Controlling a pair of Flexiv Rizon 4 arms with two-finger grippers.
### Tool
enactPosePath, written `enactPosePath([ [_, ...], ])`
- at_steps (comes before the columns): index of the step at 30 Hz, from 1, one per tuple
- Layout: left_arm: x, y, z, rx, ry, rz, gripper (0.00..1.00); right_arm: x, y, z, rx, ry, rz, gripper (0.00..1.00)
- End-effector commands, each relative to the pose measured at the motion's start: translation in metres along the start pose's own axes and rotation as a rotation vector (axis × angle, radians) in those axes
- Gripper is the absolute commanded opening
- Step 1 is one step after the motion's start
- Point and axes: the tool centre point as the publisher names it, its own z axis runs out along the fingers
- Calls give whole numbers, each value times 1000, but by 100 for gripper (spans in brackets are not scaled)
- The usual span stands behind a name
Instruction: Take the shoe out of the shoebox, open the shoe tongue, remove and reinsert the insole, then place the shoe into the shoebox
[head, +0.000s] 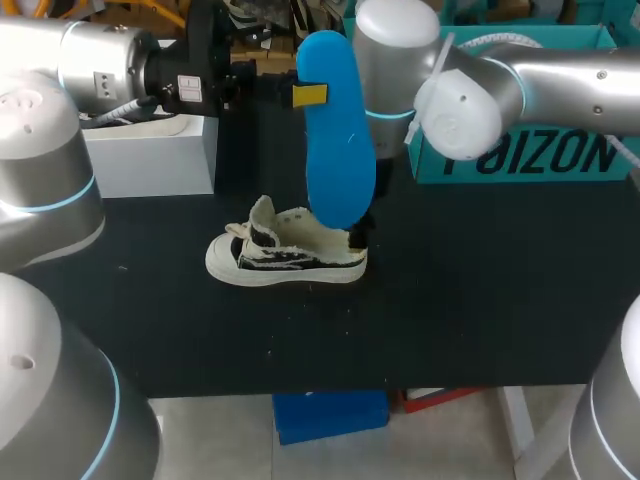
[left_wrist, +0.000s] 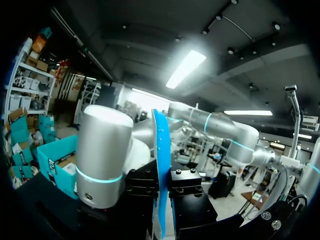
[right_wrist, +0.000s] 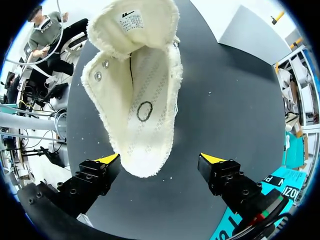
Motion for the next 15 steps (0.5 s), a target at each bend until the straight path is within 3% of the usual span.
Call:
enactPosePath([
  [1, 0, 1, 2, 2, -3, 2, 0, -4, 4, 5, 1, 10, -3, 100],
  [15, 0, 1, 2, 2, -3, 2, 0, -5, 6, 5, 4, 18, -11, 100],
])
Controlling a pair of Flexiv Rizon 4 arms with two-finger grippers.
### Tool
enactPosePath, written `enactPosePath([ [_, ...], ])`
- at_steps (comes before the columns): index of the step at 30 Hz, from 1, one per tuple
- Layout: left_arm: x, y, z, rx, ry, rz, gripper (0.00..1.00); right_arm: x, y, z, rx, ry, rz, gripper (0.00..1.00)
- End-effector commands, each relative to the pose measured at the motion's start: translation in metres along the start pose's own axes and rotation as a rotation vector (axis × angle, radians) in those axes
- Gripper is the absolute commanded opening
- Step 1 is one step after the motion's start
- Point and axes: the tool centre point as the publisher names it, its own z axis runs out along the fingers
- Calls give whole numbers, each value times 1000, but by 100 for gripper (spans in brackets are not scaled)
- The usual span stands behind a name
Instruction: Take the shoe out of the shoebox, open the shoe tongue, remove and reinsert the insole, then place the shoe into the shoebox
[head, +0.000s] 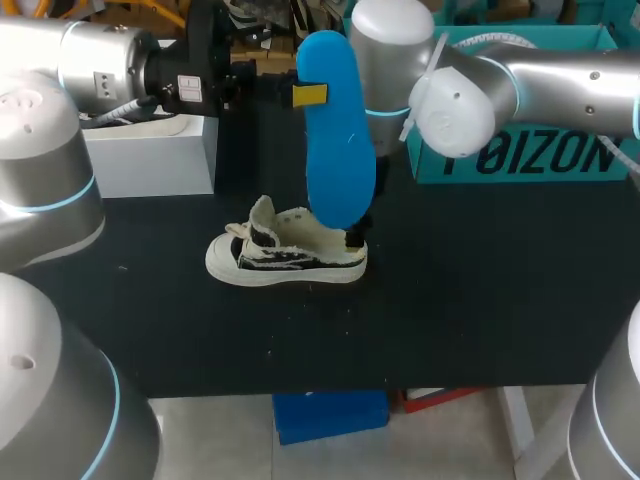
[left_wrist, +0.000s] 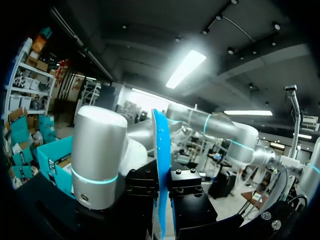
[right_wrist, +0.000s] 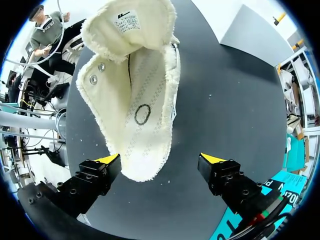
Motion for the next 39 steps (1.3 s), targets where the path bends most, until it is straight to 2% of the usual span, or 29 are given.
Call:
enactPosePath([
  [1, 0, 1, 2, 1, -3, 2, 0, -1, 2, 1, 4, 3, -1, 100],
  [16, 0, 1, 2, 1, -3, 2, 0, 13, -5, -8, 6, -19, 12, 100],
  [23, 0, 1, 2, 1, -3, 2, 0, 19, -10, -8, -149, -63, 35, 100],
  [32, 0, 1, 2, 1, -3, 2, 0, 22, -13, -8, -286, -105, 39, 100],
  [39, 0, 1, 2, 1, -3, 2, 0, 21, -15, -5, -440, -135, 51, 100],
])
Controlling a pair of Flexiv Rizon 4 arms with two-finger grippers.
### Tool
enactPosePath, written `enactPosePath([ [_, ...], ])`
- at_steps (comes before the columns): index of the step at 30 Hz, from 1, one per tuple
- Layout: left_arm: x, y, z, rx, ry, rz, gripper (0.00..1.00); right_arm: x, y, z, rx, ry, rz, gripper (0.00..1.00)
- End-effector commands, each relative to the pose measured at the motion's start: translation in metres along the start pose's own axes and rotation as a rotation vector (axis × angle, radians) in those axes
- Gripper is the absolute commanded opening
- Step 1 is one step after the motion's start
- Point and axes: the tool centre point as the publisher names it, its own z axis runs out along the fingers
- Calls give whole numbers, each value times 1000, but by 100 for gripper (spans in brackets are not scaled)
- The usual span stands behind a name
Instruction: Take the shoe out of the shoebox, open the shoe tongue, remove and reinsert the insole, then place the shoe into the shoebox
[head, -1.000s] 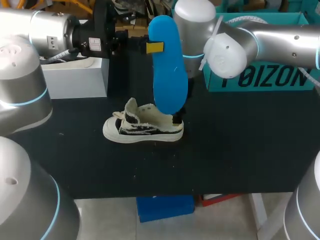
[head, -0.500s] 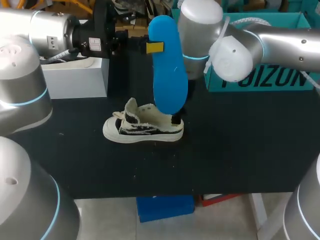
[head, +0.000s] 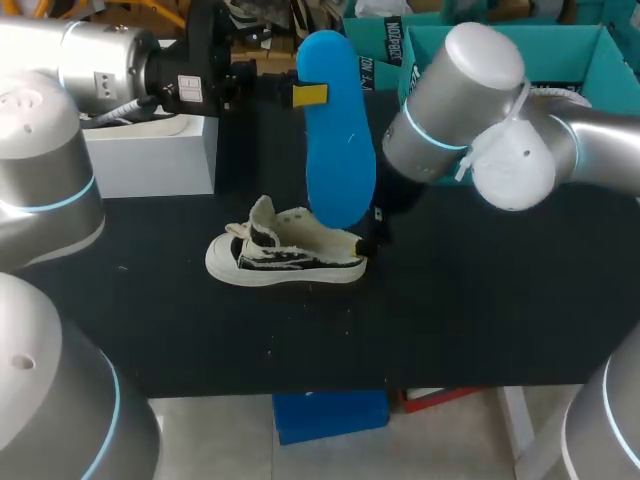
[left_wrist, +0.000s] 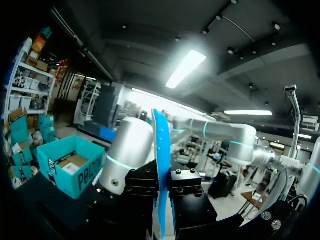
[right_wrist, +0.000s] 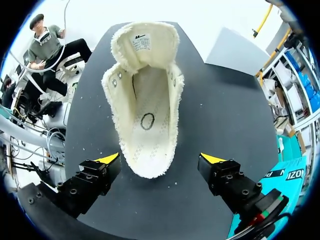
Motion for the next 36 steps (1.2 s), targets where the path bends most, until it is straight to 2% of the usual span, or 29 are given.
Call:
enactPosePath([
  [1, 0, 1, 1, 1, -3, 2, 0, 4, -9, 4, -185, -13, 10, 100],
  [15, 0, 1, 1, 1, -3, 2, 0, 1, -13, 19, -404, -35, 38, 100],
  [23, 0, 1, 1, 1, -3, 2, 0, 0, -15, 27, -474, -40, 52, 100],
  [36, 0, 1, 1, 1, -3, 2, 0, -1, -17, 41, -518, -25, 67, 100],
])
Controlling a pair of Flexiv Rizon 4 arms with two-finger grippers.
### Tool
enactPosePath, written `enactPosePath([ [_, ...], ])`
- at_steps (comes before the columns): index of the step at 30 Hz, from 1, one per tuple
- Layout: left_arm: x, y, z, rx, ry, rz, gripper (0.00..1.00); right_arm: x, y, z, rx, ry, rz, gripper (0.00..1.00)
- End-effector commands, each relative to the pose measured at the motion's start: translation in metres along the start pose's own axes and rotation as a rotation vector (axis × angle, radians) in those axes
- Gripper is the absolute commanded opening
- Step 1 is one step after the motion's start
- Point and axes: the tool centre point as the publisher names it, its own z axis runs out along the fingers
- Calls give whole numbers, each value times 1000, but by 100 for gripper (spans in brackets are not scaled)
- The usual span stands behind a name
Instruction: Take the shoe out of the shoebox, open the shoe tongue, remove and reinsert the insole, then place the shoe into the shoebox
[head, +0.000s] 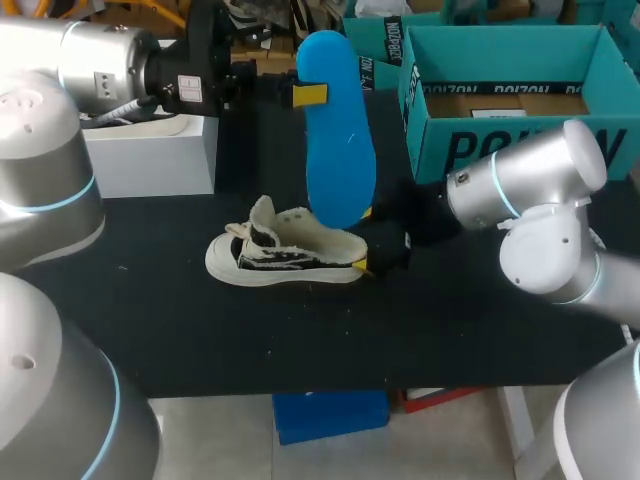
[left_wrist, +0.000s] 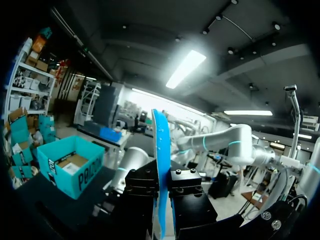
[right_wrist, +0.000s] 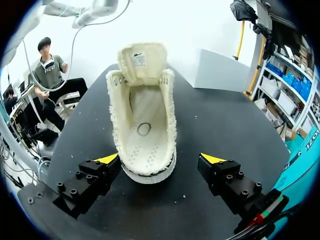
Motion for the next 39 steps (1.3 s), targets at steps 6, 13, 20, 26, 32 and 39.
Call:
enactPosePath([
  [6, 0, 1, 1, 1, -3, 2, 0, -2, -6, 9, -61, 6, 6, 100],
  [13, 0, 1, 1, 1, -3, 2, 0, -1, -6, 10, -61, 15, 8, 100],
  [20, 0, 1, 1, 1, -3, 2, 0, -3, 0, 1, -19, 53, -6, 100],
  [26, 0, 1, 1, 1, -3, 2, 0, -10, 15, -22, 116, 121, -35, 100],
  [32, 0, 1, 1, 1, -3, 2, 0, -17, 23, -35, 265, 169, -10, 100],
  [39, 0, 1, 1, 1, -3, 2, 0, -24, 31, -28, 553, 166, -9, 100],
])
